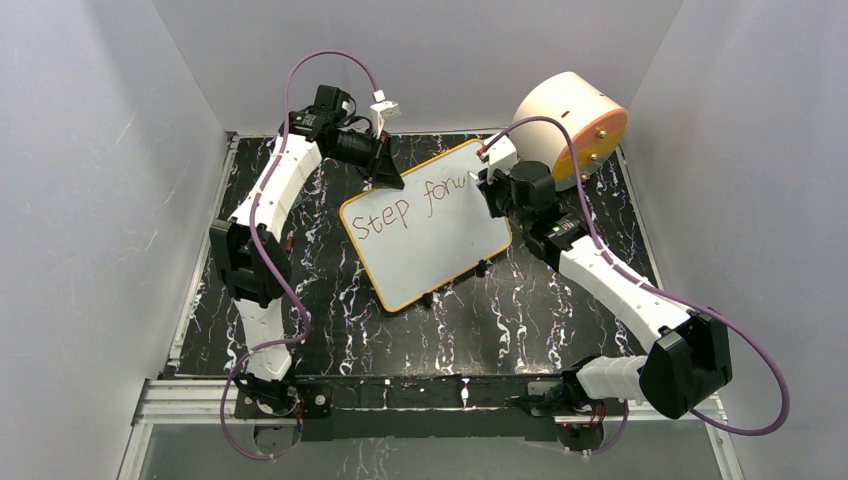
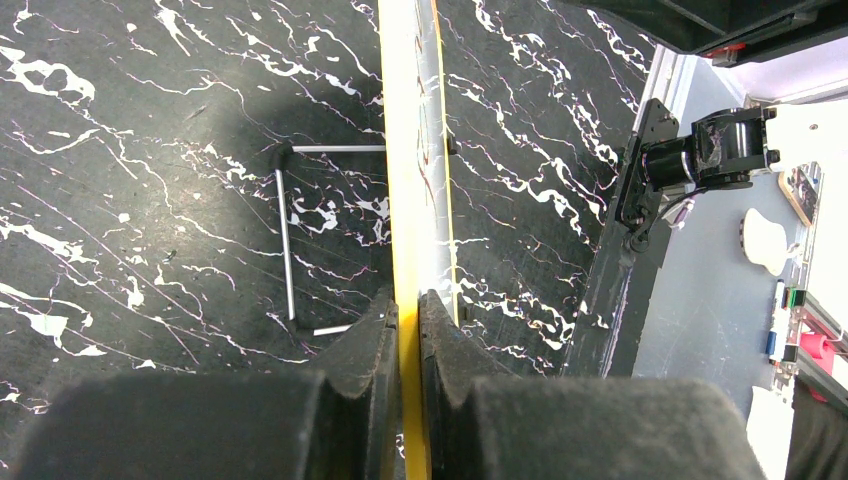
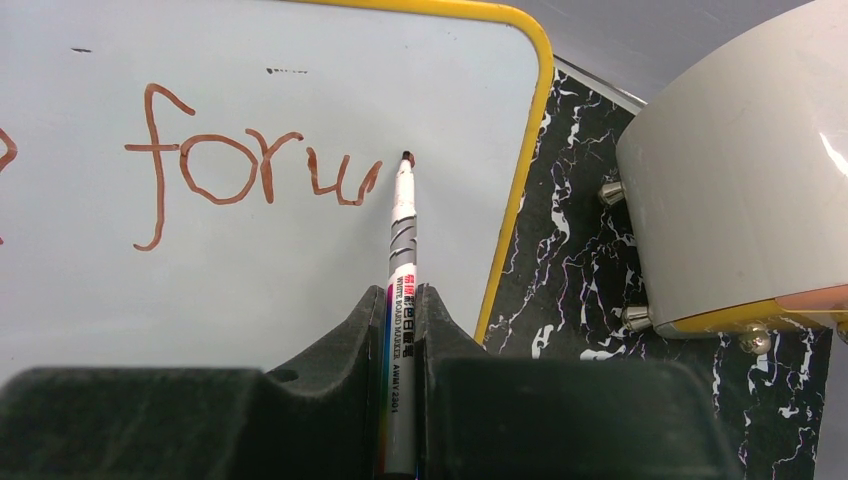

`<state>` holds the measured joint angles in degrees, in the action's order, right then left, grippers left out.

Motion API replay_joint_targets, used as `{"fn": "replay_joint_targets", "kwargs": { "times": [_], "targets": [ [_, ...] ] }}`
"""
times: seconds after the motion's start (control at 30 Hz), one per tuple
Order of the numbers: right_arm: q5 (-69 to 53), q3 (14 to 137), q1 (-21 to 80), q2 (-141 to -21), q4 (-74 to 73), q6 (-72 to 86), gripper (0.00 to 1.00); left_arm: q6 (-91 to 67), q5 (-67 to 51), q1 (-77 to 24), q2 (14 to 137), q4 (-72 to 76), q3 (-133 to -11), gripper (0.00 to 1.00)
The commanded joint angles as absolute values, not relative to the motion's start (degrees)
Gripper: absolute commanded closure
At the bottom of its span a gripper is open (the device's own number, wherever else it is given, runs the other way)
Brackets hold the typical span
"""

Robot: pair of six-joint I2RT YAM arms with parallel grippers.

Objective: Write a sentence on the whiteboard

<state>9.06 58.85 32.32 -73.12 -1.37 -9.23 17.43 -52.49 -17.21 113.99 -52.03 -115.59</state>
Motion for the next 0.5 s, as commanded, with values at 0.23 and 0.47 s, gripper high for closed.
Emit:
{"fn": "replay_joint_targets", "kwargs": {
  "times": [0.23,0.47],
  "targets": [
    [7.1,59.5,32.4,-71.5,-2.5,-9.2,1.00,22.6,-51.1,-19.7,114.5,-54.8,-114.5,1.00],
    [6.7,58.7,32.4,-70.7,-4.4,-9.1,1.00,22.6,-51.1,-19.7,114.4,-54.8,-114.6,1.00]
  ]
}}
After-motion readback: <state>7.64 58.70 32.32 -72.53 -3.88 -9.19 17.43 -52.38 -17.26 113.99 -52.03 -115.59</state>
